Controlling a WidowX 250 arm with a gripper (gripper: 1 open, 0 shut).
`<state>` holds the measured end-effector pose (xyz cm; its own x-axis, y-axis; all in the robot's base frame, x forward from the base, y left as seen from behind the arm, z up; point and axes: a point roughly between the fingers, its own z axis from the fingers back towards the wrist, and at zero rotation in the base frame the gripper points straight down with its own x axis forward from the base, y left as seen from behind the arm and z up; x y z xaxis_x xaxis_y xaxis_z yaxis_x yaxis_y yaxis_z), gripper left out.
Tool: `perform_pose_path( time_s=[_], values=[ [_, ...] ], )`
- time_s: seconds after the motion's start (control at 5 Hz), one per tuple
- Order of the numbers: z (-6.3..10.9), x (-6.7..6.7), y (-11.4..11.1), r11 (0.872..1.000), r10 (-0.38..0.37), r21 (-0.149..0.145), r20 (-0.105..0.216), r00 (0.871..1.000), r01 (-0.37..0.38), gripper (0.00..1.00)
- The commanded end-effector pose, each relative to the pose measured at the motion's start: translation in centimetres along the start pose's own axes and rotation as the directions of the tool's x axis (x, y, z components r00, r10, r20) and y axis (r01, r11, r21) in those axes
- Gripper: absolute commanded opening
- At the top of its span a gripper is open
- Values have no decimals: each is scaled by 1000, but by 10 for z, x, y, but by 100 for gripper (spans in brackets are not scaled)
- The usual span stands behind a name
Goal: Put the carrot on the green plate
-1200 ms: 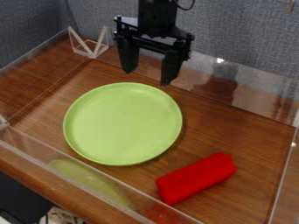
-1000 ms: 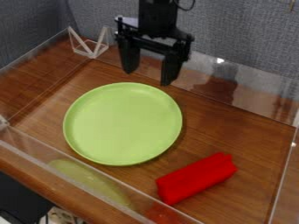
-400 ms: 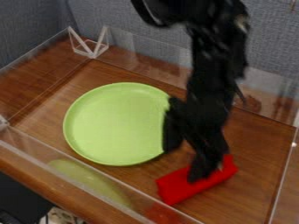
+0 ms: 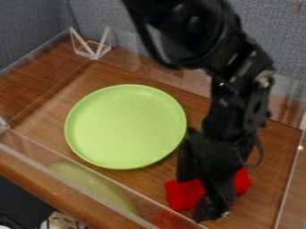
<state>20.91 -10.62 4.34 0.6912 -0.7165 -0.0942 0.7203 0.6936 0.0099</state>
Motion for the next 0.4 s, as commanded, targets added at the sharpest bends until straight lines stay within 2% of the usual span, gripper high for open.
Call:
perform_pose_path(
  time_s=[0.0, 0.2],
  values=[
    [4, -2, 3, 1000, -3, 22, 52, 999, 2, 100],
    [-12, 5, 9, 999, -49, 27, 63, 997, 48, 100]
  ],
)
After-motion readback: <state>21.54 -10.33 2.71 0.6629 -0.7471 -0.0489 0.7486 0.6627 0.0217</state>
